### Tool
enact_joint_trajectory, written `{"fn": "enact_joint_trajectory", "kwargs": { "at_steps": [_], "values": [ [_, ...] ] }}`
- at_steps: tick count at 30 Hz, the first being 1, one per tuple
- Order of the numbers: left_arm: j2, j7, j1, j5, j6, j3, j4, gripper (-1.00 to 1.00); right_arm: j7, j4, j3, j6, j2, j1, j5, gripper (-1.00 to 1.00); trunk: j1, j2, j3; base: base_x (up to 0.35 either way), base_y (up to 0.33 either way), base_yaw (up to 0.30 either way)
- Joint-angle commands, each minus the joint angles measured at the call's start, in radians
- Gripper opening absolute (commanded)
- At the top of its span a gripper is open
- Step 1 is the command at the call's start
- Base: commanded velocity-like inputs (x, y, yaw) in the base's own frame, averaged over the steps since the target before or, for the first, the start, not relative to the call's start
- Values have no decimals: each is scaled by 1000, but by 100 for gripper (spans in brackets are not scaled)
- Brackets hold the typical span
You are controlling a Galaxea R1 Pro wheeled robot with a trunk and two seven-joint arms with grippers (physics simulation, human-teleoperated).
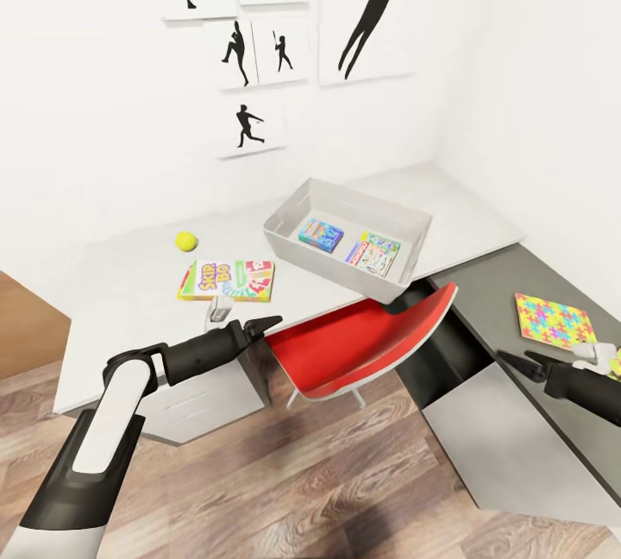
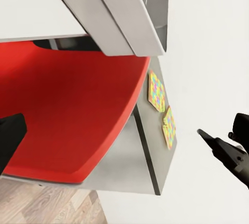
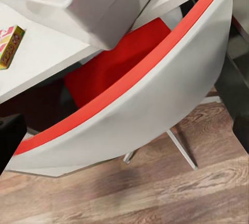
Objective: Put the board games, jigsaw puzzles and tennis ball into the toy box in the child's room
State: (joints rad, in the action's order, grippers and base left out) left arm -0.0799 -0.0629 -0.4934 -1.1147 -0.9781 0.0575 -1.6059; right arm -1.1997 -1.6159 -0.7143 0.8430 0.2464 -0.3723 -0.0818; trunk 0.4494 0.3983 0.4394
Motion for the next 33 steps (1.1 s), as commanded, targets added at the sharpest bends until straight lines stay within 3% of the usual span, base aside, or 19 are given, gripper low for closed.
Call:
{"fn": "enact_joint_trajectory", "kwargs": {
  "at_steps": [1, 15, 20, 31, 33],
  "values": [
    [0, -6, -1, 7, -2, 1, 0, 100, -14, -1, -4, 6, 0, -2, -9, 100, 1, 2, 0, 0, 0, -14],
    [0, -1, -1, 8, -2, 3, 1, 100, -26, -1, -14, 3, 0, -5, -11, 100, 1, 2, -20, 0, 0, -6],
    [10, -28, 6, 2, -1, 12, -1, 100, -22, 0, -9, 2, -9, -6, -17, 100, 1, 2, -28, 0, 0, -1],
    [42, -128, 52, 7, 33, 103, -1, 100, 15, 0, -2, 1, -18, -5, -22, 100, 1, 2, -46, 0, 0, 0],
    [44, -138, 90, 18, 66, 122, -2, 100, 28, 1, -1, 0, -20, -5, -23, 100, 1, 2, -49, 0, 0, 0]
  ]
}}
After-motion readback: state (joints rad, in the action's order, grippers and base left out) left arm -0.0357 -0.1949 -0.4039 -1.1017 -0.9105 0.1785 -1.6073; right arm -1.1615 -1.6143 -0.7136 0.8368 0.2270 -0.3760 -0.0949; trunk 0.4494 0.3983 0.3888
